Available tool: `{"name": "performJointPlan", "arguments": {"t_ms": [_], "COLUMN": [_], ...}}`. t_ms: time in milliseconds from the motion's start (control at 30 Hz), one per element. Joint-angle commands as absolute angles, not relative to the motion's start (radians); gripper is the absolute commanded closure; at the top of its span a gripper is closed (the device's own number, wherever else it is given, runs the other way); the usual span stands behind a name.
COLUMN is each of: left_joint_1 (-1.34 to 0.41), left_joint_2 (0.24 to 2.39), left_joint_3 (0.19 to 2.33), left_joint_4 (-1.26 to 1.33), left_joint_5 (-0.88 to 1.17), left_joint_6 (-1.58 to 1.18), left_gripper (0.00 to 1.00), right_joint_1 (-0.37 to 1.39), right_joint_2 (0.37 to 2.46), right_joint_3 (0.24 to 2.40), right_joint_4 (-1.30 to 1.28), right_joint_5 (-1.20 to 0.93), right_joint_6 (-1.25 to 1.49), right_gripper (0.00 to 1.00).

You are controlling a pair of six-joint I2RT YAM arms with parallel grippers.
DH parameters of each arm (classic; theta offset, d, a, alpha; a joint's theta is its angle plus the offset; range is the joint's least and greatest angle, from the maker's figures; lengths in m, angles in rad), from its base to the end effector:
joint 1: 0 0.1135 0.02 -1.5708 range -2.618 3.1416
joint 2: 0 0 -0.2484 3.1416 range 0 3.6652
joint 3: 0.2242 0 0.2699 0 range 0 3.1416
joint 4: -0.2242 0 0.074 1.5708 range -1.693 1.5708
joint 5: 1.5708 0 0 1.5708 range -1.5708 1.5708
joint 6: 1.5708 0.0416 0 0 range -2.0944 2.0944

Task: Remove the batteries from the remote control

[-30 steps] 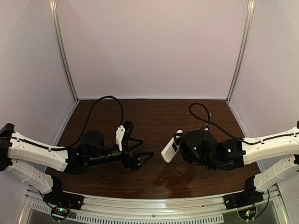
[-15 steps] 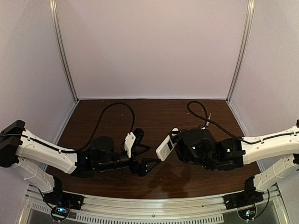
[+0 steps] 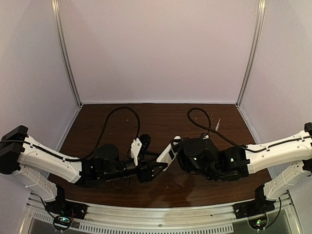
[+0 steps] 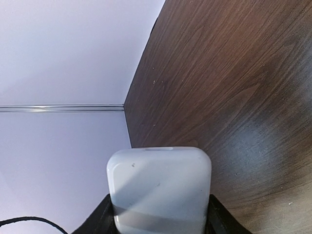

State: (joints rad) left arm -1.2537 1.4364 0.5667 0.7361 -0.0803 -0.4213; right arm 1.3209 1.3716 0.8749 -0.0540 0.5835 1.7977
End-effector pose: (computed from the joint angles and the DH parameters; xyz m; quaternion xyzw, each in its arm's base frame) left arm 0.1019 -0.2999 0.1819 0.2799 0.6986 -0.4685 0.4627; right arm 0.1022 0.3077 0.2275 0.3338 0.7790 0.4647 0.2564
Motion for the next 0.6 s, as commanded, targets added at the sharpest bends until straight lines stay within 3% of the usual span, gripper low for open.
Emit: {"name": "performJointPlan", "arguments": {"t_ms": [0,400,500,567], "left_joint_1": [-1.252,-1.252,-1.251,-1.252], "left_joint_2": [1.456,1.447,1.44,1.43], "left_joint_3": [0.589,0.589,0.588,0.586], "left_joint_4": [0.783,0.771,0.764,0.753], "left_joint_5": [-0.113,-0.13,-0.134,-0.139], "left_joint_6": [-0.414,-0.417,-0.416,-0.411], "left_gripper": [0.53,1.0,1.0,1.0], "right_joint_1": [1.336,1.341,1.34,1.341], "right_joint_2": [1.378,1.348,1.322,1.298], "right_joint_3": [0.895,0.837,0.809,0.789], "right_joint_4": [-0.026,-0.003,-0.003,-0.003], "right_joint_5": [0.603,0.627,0.634,0.642], "right_joint_6": [1.811,1.813,1.797,1.77], "right_gripper": [1.0,0.99,0.77,0.54]}}
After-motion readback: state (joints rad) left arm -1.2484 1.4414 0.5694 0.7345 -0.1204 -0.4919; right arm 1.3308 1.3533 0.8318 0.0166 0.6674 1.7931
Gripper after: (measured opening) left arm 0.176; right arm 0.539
